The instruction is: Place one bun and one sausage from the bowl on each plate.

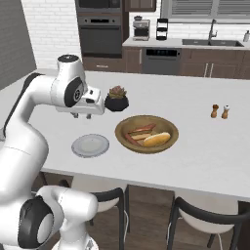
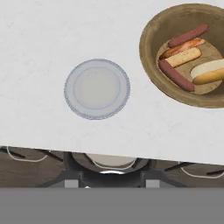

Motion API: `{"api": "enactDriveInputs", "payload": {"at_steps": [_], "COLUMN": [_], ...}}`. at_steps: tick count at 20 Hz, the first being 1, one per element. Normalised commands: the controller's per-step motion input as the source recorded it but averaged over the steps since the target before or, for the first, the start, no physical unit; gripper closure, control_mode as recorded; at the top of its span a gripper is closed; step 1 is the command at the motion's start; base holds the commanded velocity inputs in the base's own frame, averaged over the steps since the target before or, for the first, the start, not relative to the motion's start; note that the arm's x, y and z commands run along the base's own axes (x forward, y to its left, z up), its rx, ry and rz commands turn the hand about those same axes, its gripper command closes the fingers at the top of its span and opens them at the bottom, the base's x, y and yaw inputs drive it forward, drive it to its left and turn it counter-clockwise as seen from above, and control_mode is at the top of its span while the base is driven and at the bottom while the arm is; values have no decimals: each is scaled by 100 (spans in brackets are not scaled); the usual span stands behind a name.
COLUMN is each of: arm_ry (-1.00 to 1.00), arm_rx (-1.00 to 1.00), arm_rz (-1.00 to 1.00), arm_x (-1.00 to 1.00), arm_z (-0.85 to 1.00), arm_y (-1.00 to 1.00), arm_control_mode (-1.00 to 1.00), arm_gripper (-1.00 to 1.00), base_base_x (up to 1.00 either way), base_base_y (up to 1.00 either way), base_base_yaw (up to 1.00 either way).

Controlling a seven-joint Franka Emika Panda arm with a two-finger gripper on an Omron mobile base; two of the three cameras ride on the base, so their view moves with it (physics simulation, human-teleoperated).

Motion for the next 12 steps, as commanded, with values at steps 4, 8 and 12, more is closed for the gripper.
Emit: {"api": "enactDriveInputs", "payload": {"at_steps": [4, 8, 12], "arm_ry": [0, 4, 13], "arm_rx": [0, 0, 0], "arm_rz": [-2, -18, -31], "arm_x": [-11, 28, 84], "arm_z": [0, -1, -9], "arm_y": [-14, -89, -100], "arm_control_mode": [-100, -100, -100], "arm_gripper": [-100, -100, -100], "base_base_x": [0, 0, 0], "base_base_y": [0, 0, 0], "base_base_yaw": [0, 0, 0]}}
